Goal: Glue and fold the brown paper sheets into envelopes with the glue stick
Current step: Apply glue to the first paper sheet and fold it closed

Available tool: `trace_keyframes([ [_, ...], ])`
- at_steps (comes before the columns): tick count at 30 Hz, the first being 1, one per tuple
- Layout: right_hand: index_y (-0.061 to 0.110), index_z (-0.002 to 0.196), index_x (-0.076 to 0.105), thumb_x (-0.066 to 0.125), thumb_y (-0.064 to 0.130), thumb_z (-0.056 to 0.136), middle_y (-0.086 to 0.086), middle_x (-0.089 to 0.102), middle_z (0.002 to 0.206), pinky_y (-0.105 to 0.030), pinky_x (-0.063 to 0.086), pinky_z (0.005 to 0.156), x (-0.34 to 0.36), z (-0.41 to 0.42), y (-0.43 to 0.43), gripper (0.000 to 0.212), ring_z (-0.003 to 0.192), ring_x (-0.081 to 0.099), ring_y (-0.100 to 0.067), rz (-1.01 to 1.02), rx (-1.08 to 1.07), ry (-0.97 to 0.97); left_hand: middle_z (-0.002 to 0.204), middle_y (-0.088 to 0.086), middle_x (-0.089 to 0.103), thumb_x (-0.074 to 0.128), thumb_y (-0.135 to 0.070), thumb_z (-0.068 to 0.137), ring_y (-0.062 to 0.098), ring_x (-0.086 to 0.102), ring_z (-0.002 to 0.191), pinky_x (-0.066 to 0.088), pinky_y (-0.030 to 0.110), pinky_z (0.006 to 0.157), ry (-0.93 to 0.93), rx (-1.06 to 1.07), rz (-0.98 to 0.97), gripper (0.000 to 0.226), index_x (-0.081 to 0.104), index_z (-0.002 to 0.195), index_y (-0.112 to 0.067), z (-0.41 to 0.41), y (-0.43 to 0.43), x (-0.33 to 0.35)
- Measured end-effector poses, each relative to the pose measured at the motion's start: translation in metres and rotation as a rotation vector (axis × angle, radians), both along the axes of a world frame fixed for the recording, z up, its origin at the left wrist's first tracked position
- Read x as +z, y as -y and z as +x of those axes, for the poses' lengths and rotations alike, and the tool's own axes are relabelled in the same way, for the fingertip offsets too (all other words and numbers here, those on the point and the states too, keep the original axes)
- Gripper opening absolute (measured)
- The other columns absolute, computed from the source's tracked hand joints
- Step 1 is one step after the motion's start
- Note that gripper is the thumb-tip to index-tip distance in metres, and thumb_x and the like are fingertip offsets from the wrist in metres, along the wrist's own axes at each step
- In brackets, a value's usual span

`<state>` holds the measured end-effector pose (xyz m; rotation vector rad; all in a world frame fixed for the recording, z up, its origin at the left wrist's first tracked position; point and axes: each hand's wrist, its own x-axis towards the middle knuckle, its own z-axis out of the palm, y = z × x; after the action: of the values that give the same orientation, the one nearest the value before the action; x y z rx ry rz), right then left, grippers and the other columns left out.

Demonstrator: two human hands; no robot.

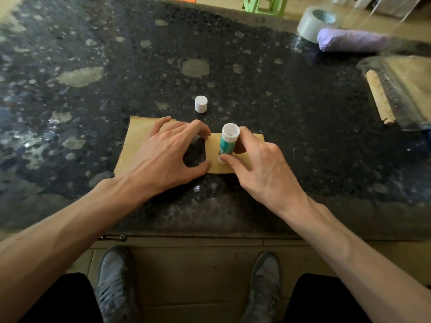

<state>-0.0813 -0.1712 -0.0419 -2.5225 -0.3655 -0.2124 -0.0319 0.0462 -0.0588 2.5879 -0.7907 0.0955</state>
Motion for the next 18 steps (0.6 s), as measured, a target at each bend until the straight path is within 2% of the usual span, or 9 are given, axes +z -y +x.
trace_keyframes([
  [4,0.015,0.126,0.055,0.070,0.025,0.100,0.016,0.054,0.106,-0.016,0.048,0.084,-0.001,-0.002,0.006,0.032,0.102,0.053,-0.001,0.003,0.004,-0.015,0.121,-0.015,0.067,0.069,-0.054,0.085,0.014,0.059,0.122,0.025,0.047,0.124,-0.006,0.001,-0.007,0.049,0.052,0.123,-0.028,0.000,0.000,0.001],
  [6,0.015,0.126,0.055,0.070,0.025,0.100,0.017,0.054,0.107,-0.014,0.046,0.084,-0.001,-0.003,0.007,0.032,0.102,0.051,0.003,-0.002,-0.009,-0.011,0.121,-0.015,0.066,0.068,-0.054,0.085,0.014,0.059,0.122,0.025,0.047,0.124,-0.010,-0.001,-0.005,0.049,0.052,0.123,-0.028,0.000,0.000,0.001],
  [10,0.015,0.122,0.056,0.072,0.029,0.099,0.016,0.056,0.103,-0.016,0.046,0.081,-0.002,-0.004,0.009,0.031,0.097,0.057,-0.005,-0.014,-0.035,0.018,0.118,-0.016,0.065,0.069,-0.055,0.085,0.012,0.058,0.121,0.026,0.047,0.124,-0.012,0.001,-0.016,0.048,0.053,0.123,-0.029,0.000,0.000,0.000],
  [15,0.015,0.122,0.057,0.073,0.033,0.097,0.018,0.054,0.105,-0.003,0.042,0.079,-0.003,-0.003,0.011,0.034,0.098,0.052,0.001,-0.033,-0.063,0.048,0.119,-0.015,0.067,0.068,-0.056,0.086,0.013,0.059,0.123,0.025,0.046,0.125,-0.012,0.005,-0.012,0.048,0.053,0.123,-0.029,0.000,0.000,0.001],
  [18,0.017,0.123,0.057,0.072,0.034,0.097,0.018,0.055,0.107,-0.001,0.040,0.082,-0.003,-0.004,0.014,0.035,0.099,0.054,0.001,-0.032,-0.070,0.039,0.119,-0.014,0.067,0.067,-0.056,0.086,0.013,0.059,0.122,0.025,0.047,0.124,-0.018,0.001,-0.010,0.049,0.053,0.123,-0.029,0.000,0.000,0.001],
])
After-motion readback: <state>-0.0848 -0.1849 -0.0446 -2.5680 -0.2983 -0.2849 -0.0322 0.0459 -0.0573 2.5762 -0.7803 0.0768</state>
